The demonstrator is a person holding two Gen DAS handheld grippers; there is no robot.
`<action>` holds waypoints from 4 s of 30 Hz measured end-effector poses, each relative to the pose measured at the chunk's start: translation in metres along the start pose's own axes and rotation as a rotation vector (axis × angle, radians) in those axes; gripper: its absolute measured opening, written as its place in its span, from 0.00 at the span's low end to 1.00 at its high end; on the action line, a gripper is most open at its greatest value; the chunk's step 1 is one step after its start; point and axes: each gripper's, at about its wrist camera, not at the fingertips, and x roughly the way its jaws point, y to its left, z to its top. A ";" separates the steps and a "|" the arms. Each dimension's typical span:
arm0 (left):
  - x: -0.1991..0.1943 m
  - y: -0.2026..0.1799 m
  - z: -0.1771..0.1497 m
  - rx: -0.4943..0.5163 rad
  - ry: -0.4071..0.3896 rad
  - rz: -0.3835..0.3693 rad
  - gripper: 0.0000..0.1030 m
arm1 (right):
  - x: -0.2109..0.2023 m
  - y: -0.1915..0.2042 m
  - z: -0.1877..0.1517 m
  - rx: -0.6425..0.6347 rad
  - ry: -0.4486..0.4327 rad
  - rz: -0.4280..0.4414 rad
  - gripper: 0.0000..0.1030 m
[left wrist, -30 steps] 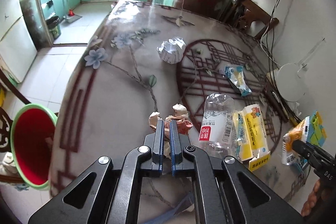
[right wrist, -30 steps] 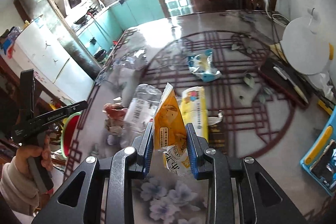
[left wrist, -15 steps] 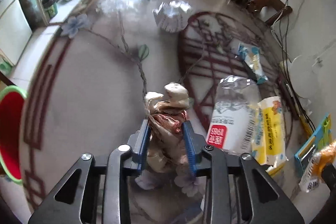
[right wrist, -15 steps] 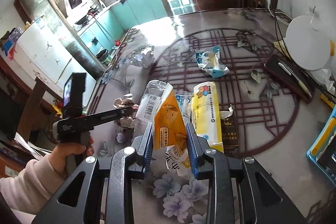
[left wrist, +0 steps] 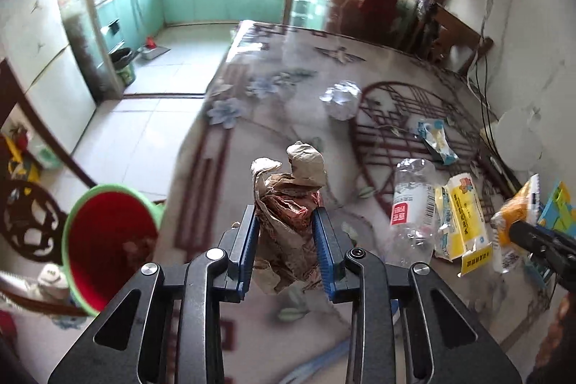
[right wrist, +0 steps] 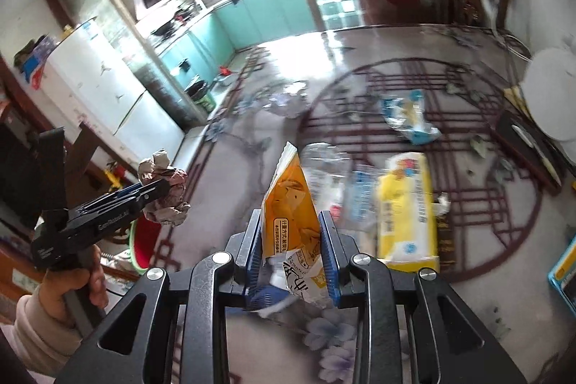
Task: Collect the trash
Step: 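Carry the bag and paper to the red bin and release both, then move both open tools from the red bin back over the table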
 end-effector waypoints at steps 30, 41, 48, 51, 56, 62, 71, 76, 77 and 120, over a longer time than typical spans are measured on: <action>-0.019 0.167 -0.022 -0.151 0.015 0.071 0.29 | 0.087 0.201 0.014 -0.258 0.062 0.053 0.26; -0.015 0.232 -0.024 -0.172 0.032 0.086 0.29 | 0.132 0.280 0.011 -0.317 0.095 0.082 0.26; -0.010 0.255 -0.023 -0.169 0.041 0.113 0.29 | 0.159 0.309 0.009 -0.338 0.134 0.093 0.26; -0.007 0.263 -0.022 -0.172 0.045 0.113 0.29 | 0.170 0.318 0.010 -0.345 0.152 0.099 0.26; 0.005 0.276 -0.024 -0.194 0.072 0.111 0.29 | 0.187 0.330 0.010 -0.351 0.188 0.119 0.26; 0.016 0.289 -0.028 -0.215 0.111 0.114 0.29 | 0.212 0.343 0.004 -0.368 0.268 0.135 0.26; 0.032 0.300 -0.024 -0.224 0.142 0.101 0.29 | 0.221 0.353 0.000 -0.384 0.270 0.147 0.26; 0.030 0.306 -0.021 -0.250 0.123 0.106 0.43 | 0.219 0.357 0.002 -0.413 0.226 0.134 0.40; 0.029 0.307 -0.020 -0.257 0.119 0.105 0.50 | 0.218 0.356 0.002 -0.411 0.220 0.134 0.42; 0.005 0.002 -0.023 -0.010 0.068 -0.116 0.79 | 0.070 -0.092 0.013 0.031 0.194 -0.365 0.52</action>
